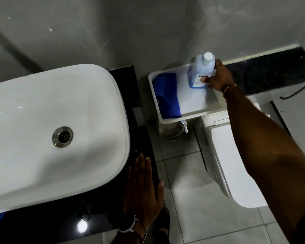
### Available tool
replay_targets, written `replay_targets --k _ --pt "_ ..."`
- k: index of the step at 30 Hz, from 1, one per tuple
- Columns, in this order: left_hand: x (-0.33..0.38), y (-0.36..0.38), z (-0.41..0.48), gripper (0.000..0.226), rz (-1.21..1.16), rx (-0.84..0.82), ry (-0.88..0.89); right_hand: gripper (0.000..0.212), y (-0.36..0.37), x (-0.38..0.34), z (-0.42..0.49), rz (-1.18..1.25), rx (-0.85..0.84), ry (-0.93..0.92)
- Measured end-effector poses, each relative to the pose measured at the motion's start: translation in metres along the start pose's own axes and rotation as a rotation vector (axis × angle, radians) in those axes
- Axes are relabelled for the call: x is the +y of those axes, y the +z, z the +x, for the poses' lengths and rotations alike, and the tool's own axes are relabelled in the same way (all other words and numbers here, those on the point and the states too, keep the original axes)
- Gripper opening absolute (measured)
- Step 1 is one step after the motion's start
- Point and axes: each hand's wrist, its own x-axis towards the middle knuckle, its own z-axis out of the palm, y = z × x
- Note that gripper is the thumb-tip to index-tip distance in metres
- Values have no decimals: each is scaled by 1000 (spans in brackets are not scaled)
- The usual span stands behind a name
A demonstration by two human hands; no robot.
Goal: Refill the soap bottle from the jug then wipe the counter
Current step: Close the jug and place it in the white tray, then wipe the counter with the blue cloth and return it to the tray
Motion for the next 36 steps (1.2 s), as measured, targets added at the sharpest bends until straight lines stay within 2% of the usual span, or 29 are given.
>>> replay_targets --k 9,14,18,21,22,24,27,29,31,36 --pt "4 -10 1 78 -37 -1 4 67 1 -1 27 -51 18 -41" --pt "6 -15 1 77 -22 -3 13 81 5 0 12 -6 136 -68" --pt "4 -10 0 77 16 -11 7 81 21 -13 -24 -19 357 55" --pt "2 -5 1 78 46 -19 2 53 49 -28 -61 -58 561 -70" --pt "2 -4 1 78 55 -20 3 47 59 -33 -71 -68 549 -132" --pt "1 -2 1 78 55 -16 5 43 80 -40 -80 -92 387 -227" --pt "1 -1 2 78 19 -14 -3 62 106 -51 -76 -202 15 -267" --pt "2 -2 2 77 29 -24 -8 72 120 -58 -68 -345 -159 -291" --pt "2 -3 1 77 31 -32 -6 74 133 -64 -61 -459 -273 -303" --pt "2 -2 0 78 -14 -22 -11 75 152 -69 -52 -549 -446 -238"
